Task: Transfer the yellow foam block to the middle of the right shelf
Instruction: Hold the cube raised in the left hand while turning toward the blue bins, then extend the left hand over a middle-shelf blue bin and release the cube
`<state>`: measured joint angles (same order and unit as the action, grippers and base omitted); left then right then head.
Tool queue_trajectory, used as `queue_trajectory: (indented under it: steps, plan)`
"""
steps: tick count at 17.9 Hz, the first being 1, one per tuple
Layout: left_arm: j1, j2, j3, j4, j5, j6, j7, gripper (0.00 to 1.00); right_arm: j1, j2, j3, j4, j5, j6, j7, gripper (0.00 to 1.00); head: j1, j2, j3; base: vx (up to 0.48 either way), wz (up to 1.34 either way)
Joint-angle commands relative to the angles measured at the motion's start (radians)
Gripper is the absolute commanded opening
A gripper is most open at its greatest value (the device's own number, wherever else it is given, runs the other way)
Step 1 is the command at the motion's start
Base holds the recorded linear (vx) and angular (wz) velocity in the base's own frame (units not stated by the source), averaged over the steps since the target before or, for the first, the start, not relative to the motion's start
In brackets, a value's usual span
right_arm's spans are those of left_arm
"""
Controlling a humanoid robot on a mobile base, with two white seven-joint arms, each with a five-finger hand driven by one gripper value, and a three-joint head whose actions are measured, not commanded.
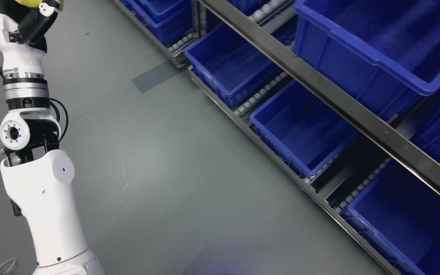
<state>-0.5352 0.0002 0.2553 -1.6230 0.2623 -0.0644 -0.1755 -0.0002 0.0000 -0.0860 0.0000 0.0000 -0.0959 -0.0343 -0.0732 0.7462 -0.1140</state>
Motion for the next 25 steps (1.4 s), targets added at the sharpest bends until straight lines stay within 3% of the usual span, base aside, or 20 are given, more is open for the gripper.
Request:
queue_trajectory:
  steps: [1,4,8,11,15,23,25]
  plan:
    - [-0.097,0.017,-0.184,-0.064,-0.002,0.012,-0.044,0.45,0.002,-0.017,0.0,-0.017,0.003,0.001,0.001,1.0,0.0,0.0,0.0,0.392,-0.94]
    - [-0.199,0.036,-0.325,-0.078,-0.002,0.096,-0.079,0.45,0.002,-0.017,0.0,-0.017,0.003,0.001,0.001,1.0,0.0,0.0,0.0,0.366,-1.1]
    - [-0.319,0.257,-0.479,-0.071,-0.076,0.182,-0.166,0.45,0.002,-0.017,0.0,-0.017,0.003,0.001,0.001,1.0,0.0,0.0,0.0,0.25,-0.82]
    - [-0.315,0.337,-0.528,-0.034,-0.266,0.184,-0.289,0.48,0.002,-0.017,0.0,-0.017,0.003,0.001,0.001,1.0,0.0,0.0,0.0,0.154,-0.45]
    - [-0.318,0.321,-0.533,0.02,-0.408,0.178,-0.449,0.48,0.002,-0.017,0.0,-0.017,0.003,0.001,0.001,1.0,0.0,0.0,0.0,0.057,-0.17]
    - [-0.332,0.118,-0.629,0.202,-0.529,0.172,-0.506,0.49,0.002,-0.017,-0.001,-0.017,0.003,0.001,0.001,1.0,0.0,0.0,0.0,0.039,-0.1]
    - [-0.33,0.069,-0.634,0.224,-0.535,0.173,-0.503,0.54,0.002,-0.017,0.0,-0.017,0.003,0.001,0.001,1.0,0.0,0.0,0.0,0.034,-0.06]
